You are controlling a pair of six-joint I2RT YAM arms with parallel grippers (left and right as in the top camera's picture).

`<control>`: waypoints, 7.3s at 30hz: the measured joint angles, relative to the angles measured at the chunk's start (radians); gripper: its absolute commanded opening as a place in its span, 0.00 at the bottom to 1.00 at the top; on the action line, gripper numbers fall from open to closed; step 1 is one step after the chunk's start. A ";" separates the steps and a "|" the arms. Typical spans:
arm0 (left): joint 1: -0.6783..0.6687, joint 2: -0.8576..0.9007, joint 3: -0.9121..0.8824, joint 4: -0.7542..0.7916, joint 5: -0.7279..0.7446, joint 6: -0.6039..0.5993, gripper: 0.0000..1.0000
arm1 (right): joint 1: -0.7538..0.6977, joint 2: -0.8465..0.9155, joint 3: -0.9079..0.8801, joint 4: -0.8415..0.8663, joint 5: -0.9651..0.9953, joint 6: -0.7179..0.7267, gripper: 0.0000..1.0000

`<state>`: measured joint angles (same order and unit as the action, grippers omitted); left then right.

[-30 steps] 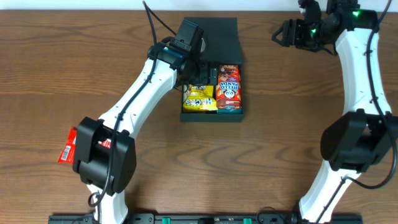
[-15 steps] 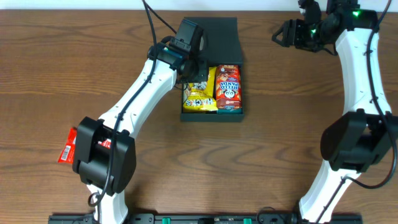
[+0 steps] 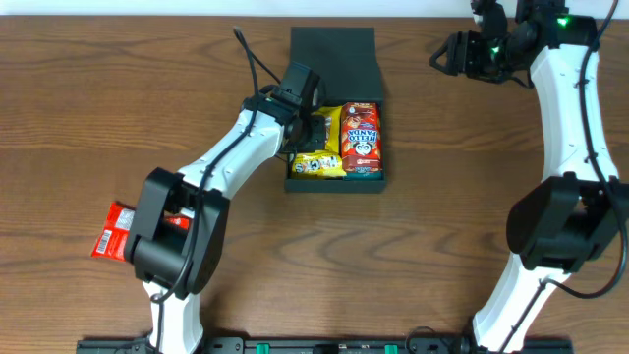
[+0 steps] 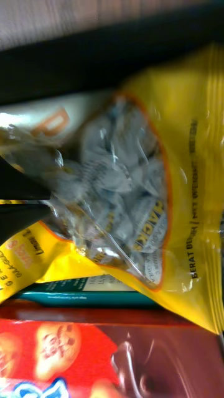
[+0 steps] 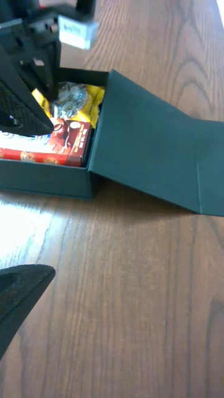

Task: Pack container
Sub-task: 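Lower the yellow bag into the black box and release, then grasp the red candy bag with the left gripper, then carry the red bag into the black box on top and release, then press the red bag down into the box with the right gripper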

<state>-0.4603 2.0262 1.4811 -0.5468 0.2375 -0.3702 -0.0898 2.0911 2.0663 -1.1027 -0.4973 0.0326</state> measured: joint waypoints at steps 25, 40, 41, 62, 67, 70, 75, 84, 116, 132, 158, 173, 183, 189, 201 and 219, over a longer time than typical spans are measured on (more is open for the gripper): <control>0.185 -0.303 0.074 -0.595 -0.405 -0.397 0.06 | 0.000 0.000 0.000 0.121 0.000 -0.019 0.73; 0.397 -0.856 -0.586 -0.534 -0.436 -0.763 0.95 | 0.000 0.000 0.000 0.229 0.000 -0.011 0.78; 0.413 -0.861 -0.615 -0.533 -0.436 -0.781 0.95 | 0.000 0.000 0.000 0.231 0.000 -0.008 0.78; 0.815 -0.703 -0.735 -0.224 -0.272 -0.636 0.95 | 0.000 0.000 0.000 0.191 -0.014 0.027 0.78; 0.822 -0.571 -0.735 -0.164 -0.222 -0.581 0.95 | 0.000 0.000 0.000 0.190 -0.019 0.040 0.77; 0.823 -0.536 -0.735 -0.130 -0.207 -0.564 0.94 | 0.000 0.000 0.000 0.189 -0.022 0.049 0.76; 0.824 -0.530 -0.735 -0.118 -0.193 -0.541 0.44 | 0.000 0.000 0.000 0.183 -0.023 0.057 0.75; 0.824 -0.524 -0.641 -0.140 -0.200 -0.441 0.08 | 0.000 0.000 0.000 0.183 -0.023 0.066 0.75; -0.015 -0.064 0.179 -0.144 -0.131 -0.174 0.06 | -0.168 0.000 0.000 0.121 -0.026 0.070 0.73; -0.054 -0.034 0.225 -0.293 -0.080 -0.127 0.95 | -0.190 0.000 0.000 0.118 -0.026 0.068 0.78; 0.452 -0.184 0.384 -0.363 -0.261 -0.119 0.95 | 0.238 0.099 0.000 0.058 -0.311 -0.076 0.01; 0.466 -0.184 0.384 -0.354 -0.245 -0.070 0.95 | 0.435 0.224 -0.001 -0.078 -0.126 -0.039 0.01; 0.466 -0.184 0.384 -0.354 -0.245 -0.069 0.95 | 0.417 0.225 0.003 -0.108 -0.098 -0.037 0.02; 0.466 -0.184 0.384 -0.354 -0.244 -0.069 0.95 | 0.393 0.225 0.031 -0.027 -0.117 -0.045 0.01; 0.466 -0.184 0.384 -0.353 -0.244 -0.070 0.95 | 0.426 0.307 0.044 -0.031 -0.154 -0.045 0.01; 0.466 -0.184 0.384 -0.335 -0.244 -0.070 0.95 | 0.430 0.303 0.141 -0.140 -0.159 -0.064 0.01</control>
<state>0.0055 1.8423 1.8652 -0.8822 -0.0067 -0.4400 0.3401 2.3943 2.2074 -1.2430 -0.6559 -0.0319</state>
